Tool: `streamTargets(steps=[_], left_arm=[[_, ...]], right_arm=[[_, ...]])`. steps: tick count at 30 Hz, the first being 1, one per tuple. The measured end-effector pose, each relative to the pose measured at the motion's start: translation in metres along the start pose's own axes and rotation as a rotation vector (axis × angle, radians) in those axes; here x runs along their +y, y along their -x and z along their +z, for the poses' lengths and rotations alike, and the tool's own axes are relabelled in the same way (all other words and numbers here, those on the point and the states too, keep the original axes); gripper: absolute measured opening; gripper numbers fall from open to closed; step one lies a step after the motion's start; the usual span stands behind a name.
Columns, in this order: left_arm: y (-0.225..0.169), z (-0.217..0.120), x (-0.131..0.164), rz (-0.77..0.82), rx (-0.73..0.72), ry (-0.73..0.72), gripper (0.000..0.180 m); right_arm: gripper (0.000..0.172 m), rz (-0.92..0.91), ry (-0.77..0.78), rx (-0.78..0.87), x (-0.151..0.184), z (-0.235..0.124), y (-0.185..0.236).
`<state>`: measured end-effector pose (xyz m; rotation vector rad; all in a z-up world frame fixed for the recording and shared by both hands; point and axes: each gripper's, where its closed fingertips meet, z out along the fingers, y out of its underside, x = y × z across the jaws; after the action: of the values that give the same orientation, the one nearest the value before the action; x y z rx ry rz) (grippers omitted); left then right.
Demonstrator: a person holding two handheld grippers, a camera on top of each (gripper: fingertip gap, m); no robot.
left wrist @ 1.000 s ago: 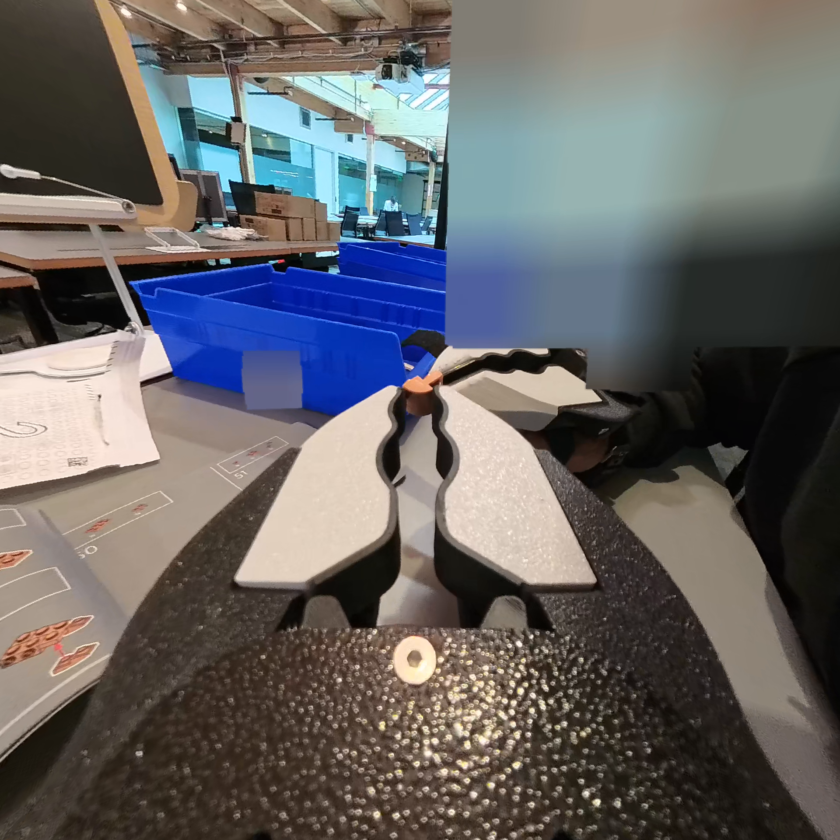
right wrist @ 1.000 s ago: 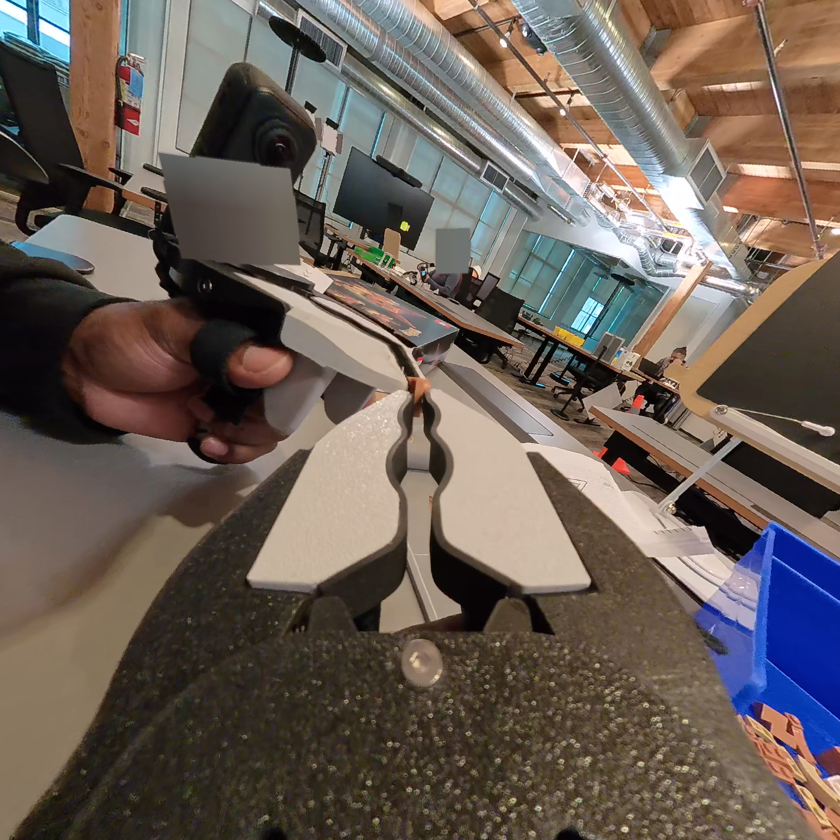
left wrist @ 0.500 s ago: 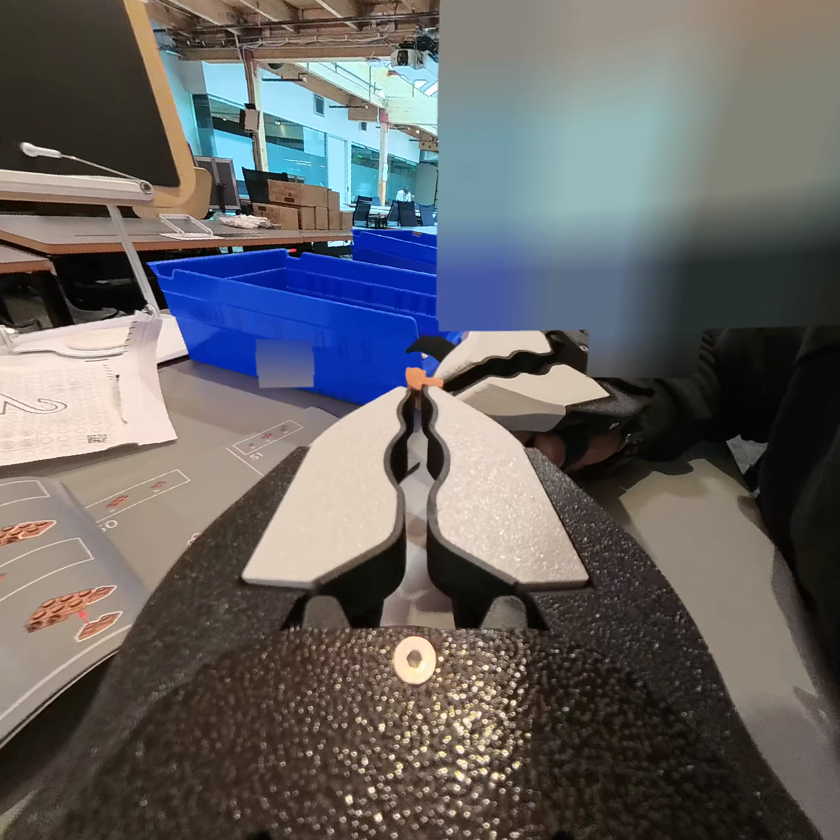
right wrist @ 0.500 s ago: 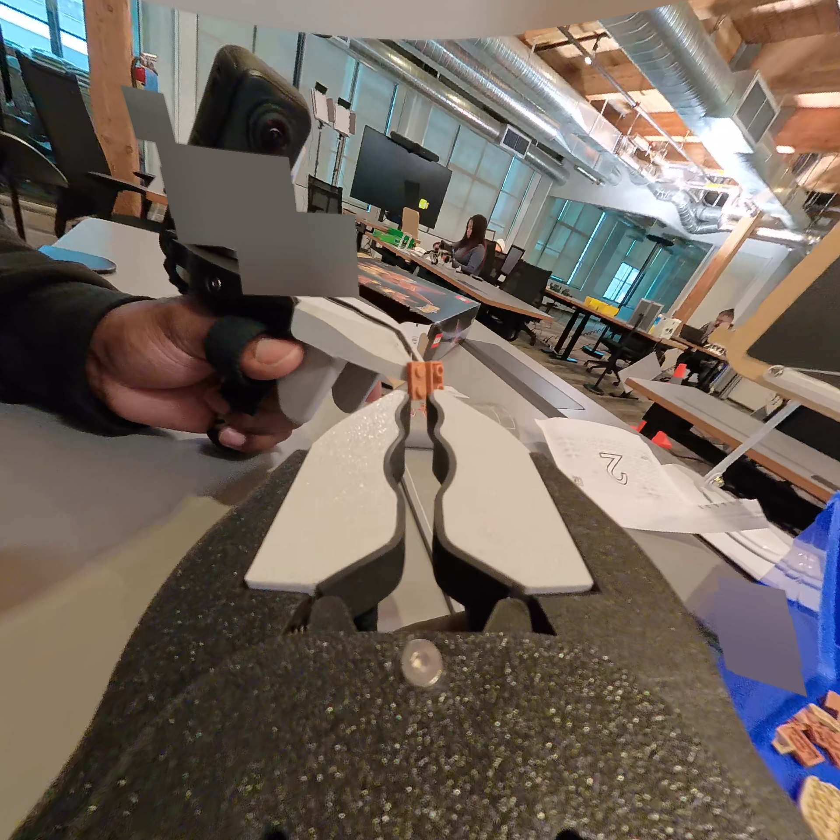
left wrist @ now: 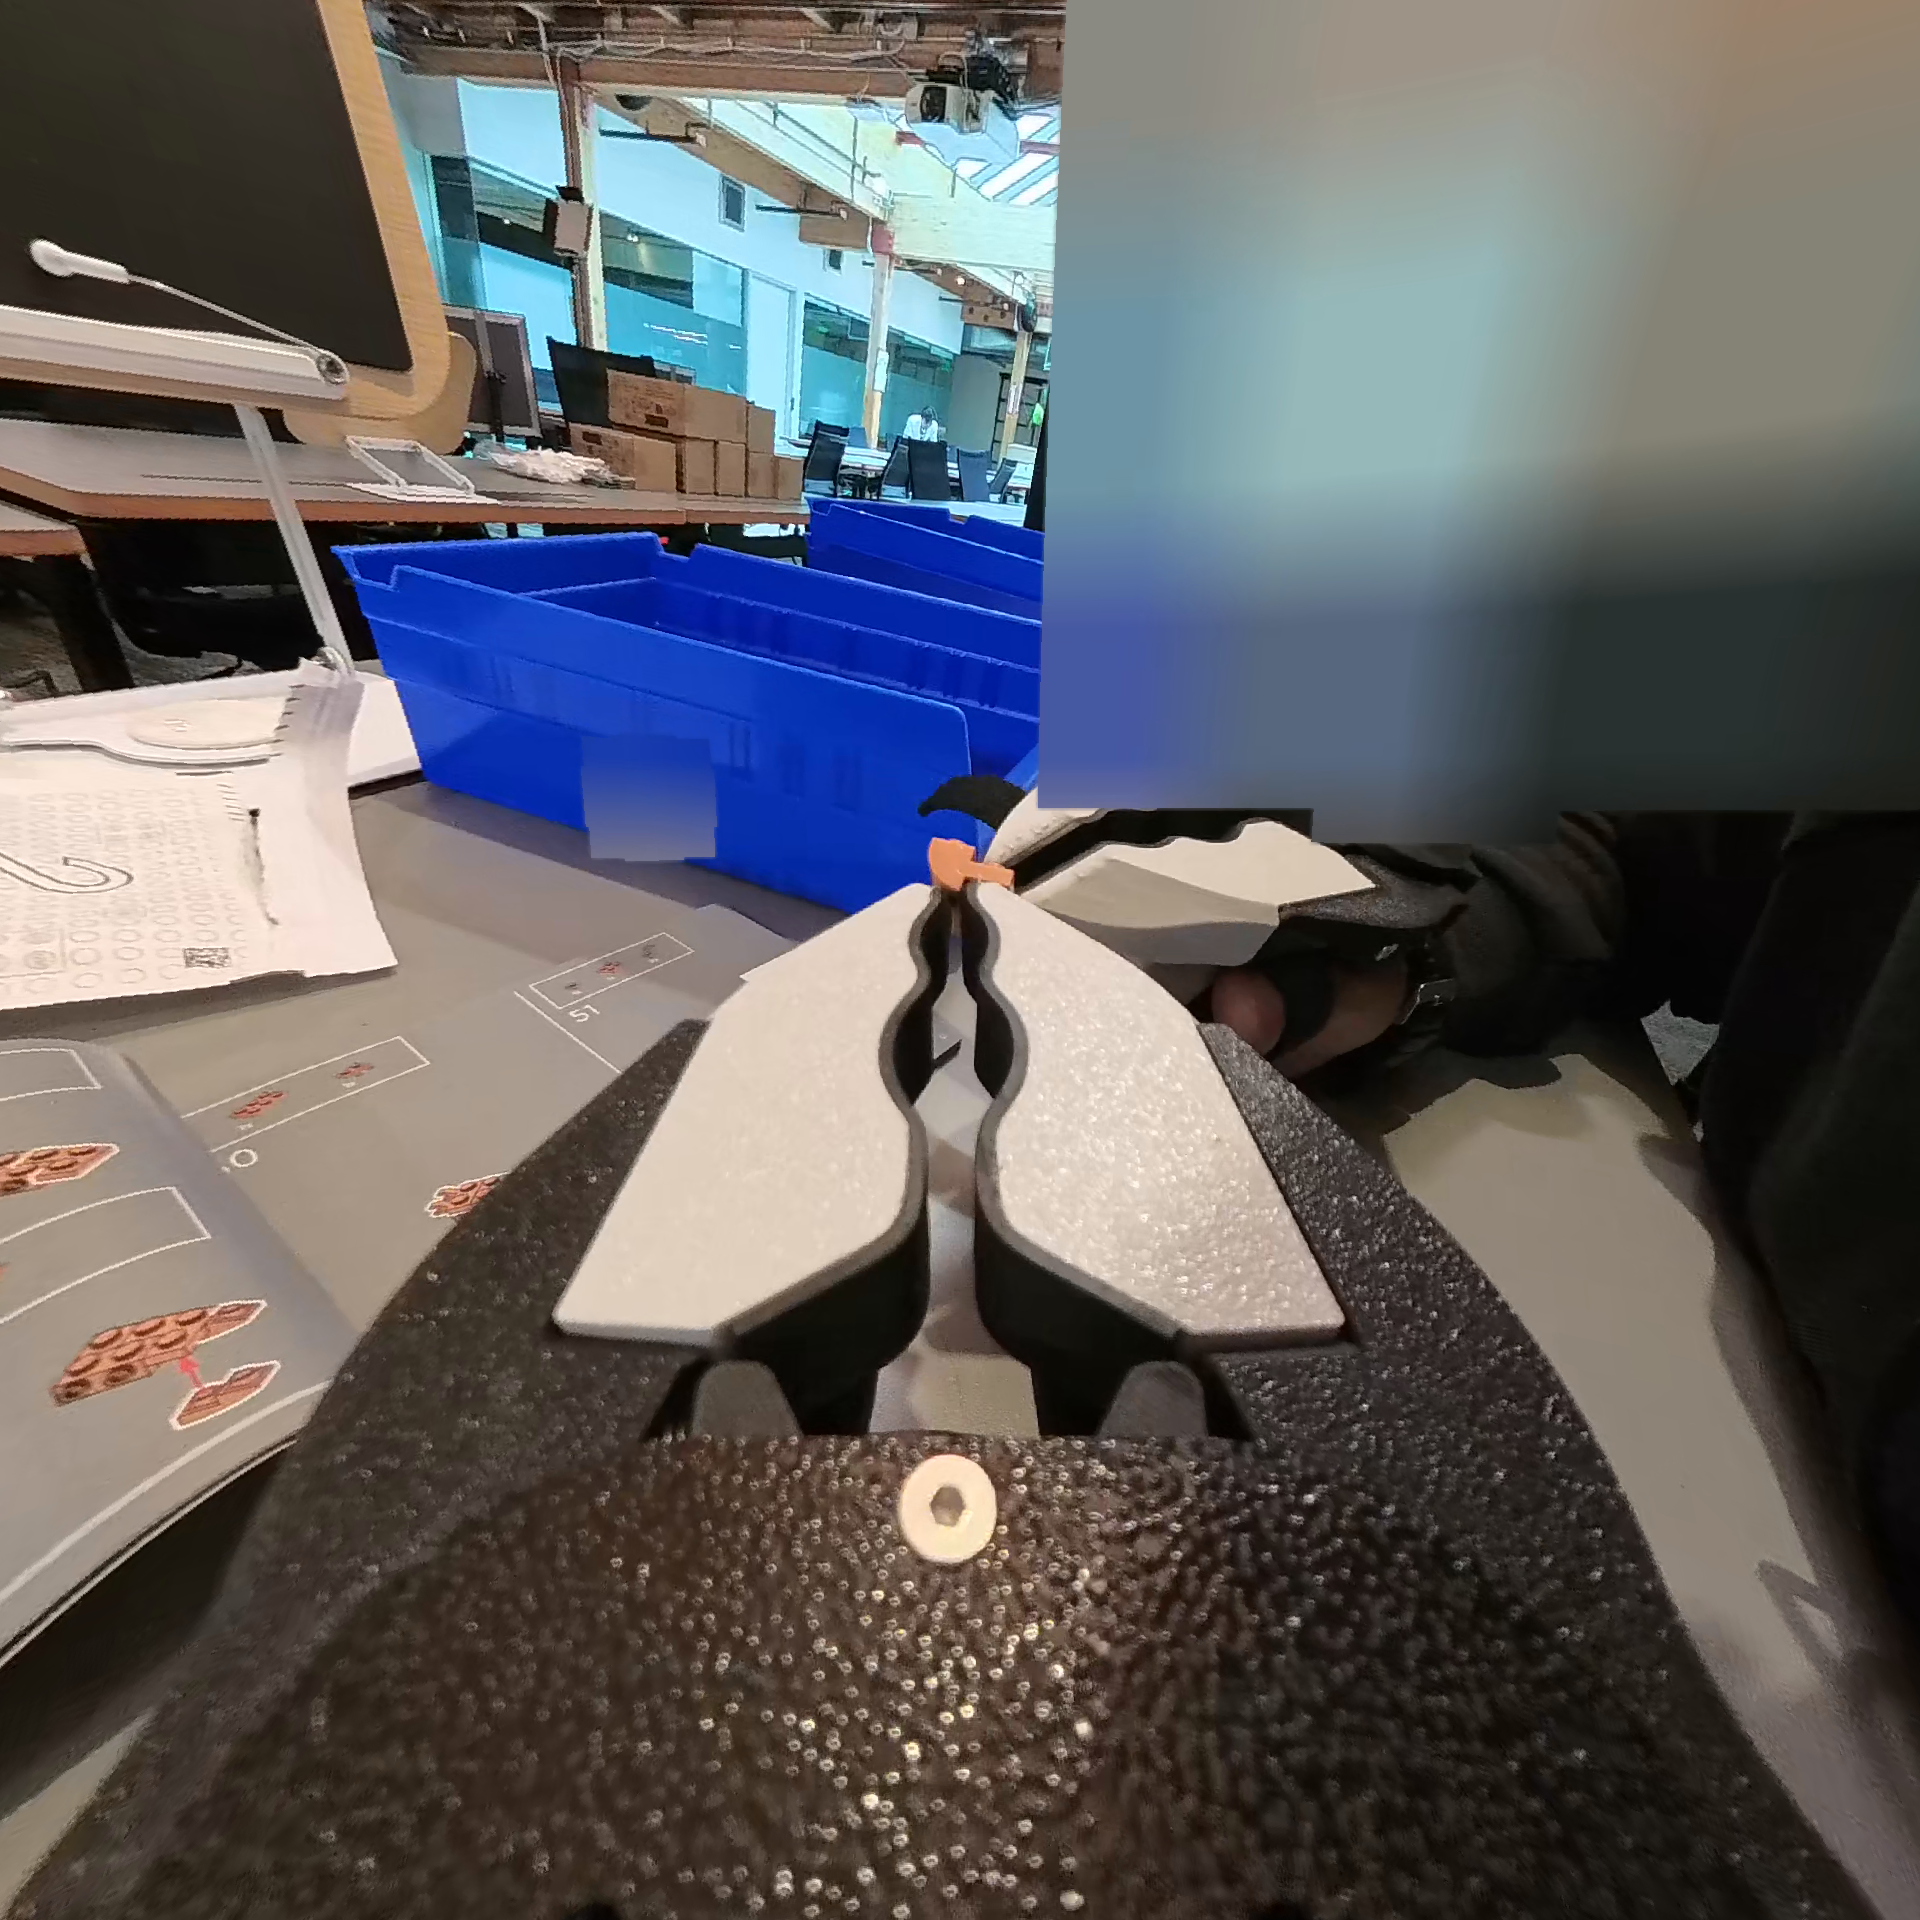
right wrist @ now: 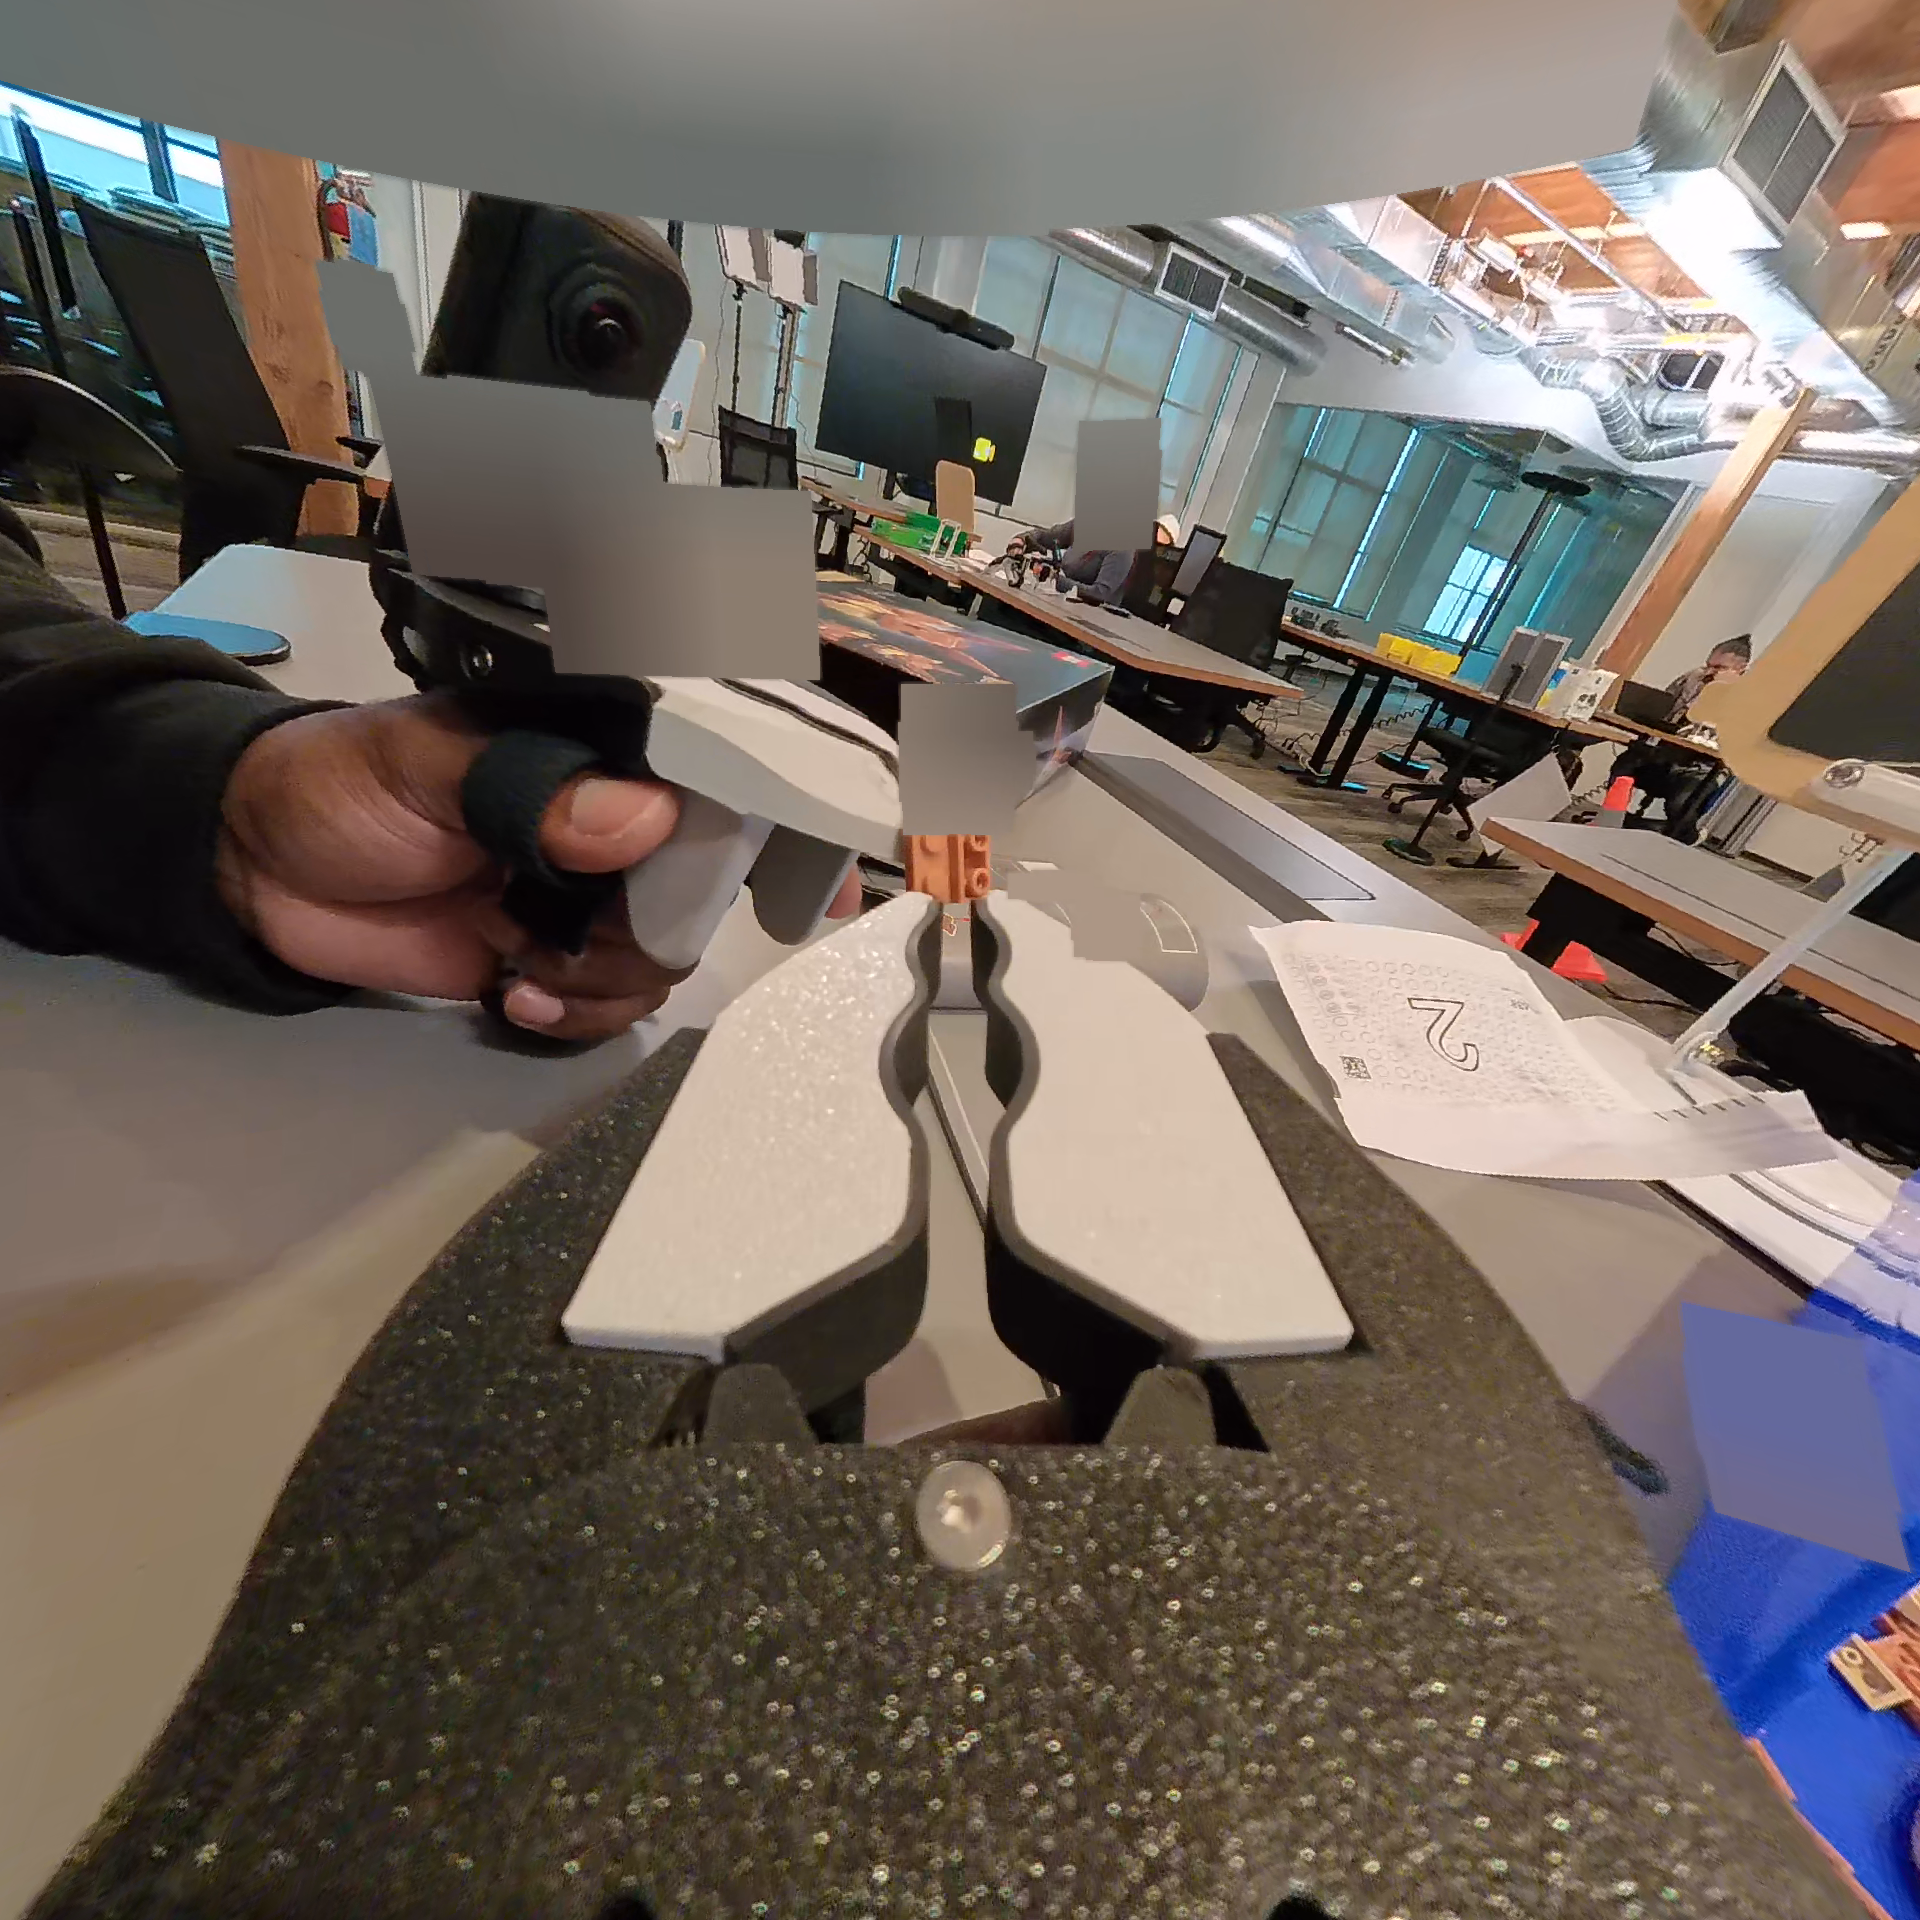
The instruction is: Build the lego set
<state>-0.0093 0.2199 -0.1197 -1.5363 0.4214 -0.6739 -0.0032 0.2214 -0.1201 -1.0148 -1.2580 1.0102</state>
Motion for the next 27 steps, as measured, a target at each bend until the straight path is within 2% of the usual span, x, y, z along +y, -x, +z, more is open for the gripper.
streamTargets(steps=[10, 15, 21, 27], left_arm=[[0.005, -0.001, -0.001, 0.004, -0.013, 0.003, 0.001], [0.007, 0.007, -0.008, 0.024, -0.01, -0.002, 0.001], [-0.001, 0.044, -0.034, 0.12, 0.039, 0.019, 0.001], [0.004, 0.107, -0.061, 0.172, 0.094, 0.037, 0.001]], right_arm=[[0.005, 0.045, -0.017, 0.017, -0.002, -0.002, -0.008], [0.006, 0.067, -0.058, 0.038, -0.012, -0.016, -0.017], [0.006, 0.089, -0.07, 0.035, -0.012, -0.054, -0.023], [0.006, 0.149, -0.052, 0.035, -0.007, -0.09, -0.034]])
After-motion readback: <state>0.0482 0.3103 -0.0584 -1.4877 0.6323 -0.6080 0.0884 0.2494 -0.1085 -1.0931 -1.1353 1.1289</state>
